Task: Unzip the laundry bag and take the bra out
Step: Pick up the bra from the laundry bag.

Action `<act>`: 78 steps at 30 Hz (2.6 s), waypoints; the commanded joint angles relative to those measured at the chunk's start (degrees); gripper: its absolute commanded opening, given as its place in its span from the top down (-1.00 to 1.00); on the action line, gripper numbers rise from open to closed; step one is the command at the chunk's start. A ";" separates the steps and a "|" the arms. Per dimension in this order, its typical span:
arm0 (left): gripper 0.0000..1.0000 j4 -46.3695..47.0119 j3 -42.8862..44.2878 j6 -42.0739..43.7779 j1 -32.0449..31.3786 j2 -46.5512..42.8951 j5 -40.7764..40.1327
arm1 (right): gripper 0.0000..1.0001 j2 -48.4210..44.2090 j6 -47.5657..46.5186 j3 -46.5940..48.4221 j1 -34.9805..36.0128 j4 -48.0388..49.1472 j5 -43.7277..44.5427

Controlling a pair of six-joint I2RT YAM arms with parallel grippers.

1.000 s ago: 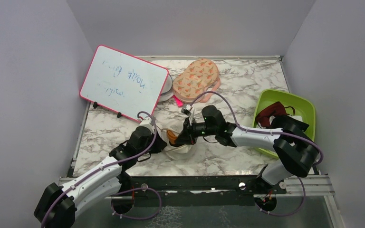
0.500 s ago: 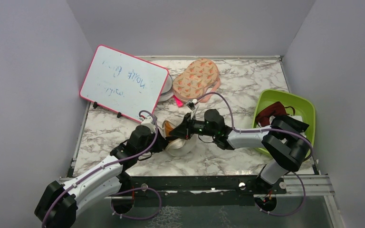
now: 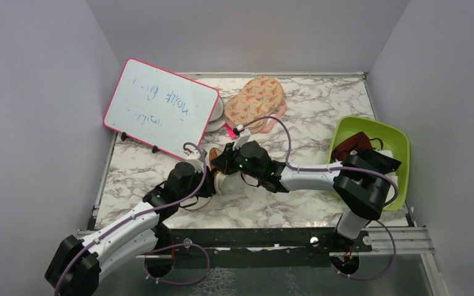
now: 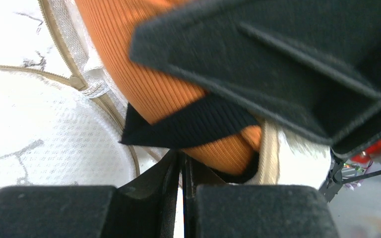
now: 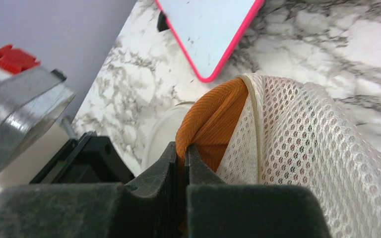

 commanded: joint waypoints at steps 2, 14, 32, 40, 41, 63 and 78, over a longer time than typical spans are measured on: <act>1.00 2.51 0.18 2.00 -0.59 -1.11 2.89 | 0.99 -1.07 -4.02 5.30 0.24 -9.93 11.57; 1.00 -6.89 4.37 7.54 -1.03 -3.14 -4.02 | 0.98 -5.32 4.94 6.96 0.27 -21.57 12.39; 1.00 -7.27 2.63 1.75 -1.72 -3.18 -9.59 | 0.99 -14.33 12.74 0.73 -1.47 -20.98 -8.80; 1.00 -8.32 3.77 2.70 -1.71 -3.05 -12.10 | 0.99 -17.96 6.60 -3.11 -7.99 -21.65 -27.37; 1.00 -8.32 4.00 2.82 -1.71 -2.61 -11.87 | 0.99 -19.12 6.25 -3.78 -8.67 -20.16 -29.11; 0.90 -3.61 5.09 5.07 -1.71 0.75 -4.16 | 0.99 -29.23 -1.56 0.95 -9.66 -14.32 -13.06; -0.32 -8.41 9.98 8.49 -1.71 -2.30 -8.44 | 0.99 -52.27 -27.10 0.47 -9.87 -34.81 20.33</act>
